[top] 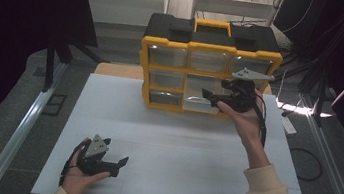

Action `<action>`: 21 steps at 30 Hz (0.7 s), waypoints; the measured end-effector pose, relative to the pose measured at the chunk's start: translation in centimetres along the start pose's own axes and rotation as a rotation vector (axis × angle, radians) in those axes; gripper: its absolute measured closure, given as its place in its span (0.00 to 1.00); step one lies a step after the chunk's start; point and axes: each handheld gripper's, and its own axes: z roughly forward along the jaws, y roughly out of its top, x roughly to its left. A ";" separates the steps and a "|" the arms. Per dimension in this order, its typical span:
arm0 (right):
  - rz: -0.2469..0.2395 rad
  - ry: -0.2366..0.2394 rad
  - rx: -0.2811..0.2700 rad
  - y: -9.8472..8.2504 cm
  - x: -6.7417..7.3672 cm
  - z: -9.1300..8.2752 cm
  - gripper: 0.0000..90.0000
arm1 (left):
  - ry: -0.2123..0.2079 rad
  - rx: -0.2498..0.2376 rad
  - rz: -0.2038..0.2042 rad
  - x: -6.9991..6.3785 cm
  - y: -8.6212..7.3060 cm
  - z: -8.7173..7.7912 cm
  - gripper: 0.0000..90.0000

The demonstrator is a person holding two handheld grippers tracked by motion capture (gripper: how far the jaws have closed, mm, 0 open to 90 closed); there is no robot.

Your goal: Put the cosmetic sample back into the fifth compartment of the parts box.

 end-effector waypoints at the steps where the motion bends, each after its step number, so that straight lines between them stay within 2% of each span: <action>1: 0.001 0.011 -0.008 -0.2 0.1 -0.3 0.20 | -0.001 0.000 -0.001 0.0 0.0 0.0 0.11; 7: -0.011 0.049 -0.042 -1.8 0.8 -2.5 0.20 | -0.002 -0.011 -0.006 0.0 0.0 -0.2 0.11; 12: -0.024 0.045 -0.046 -3.1 1.2 -3.6 0.20 | -0.003 -0.004 -0.001 -0.2 0.0 -0.2 0.11; 16: -0.033 0.032 -0.042 -4.6 1.6 -4.7 0.20 | -0.003 -0.004 -0.017 -0.1 0.0 -0.2 0.11; 21: -0.039 0.042 -0.021 -7.4 2.1 -6.1 0.21 | -0.002 -0.010 -0.019 -0.1 0.1 -0.2 0.11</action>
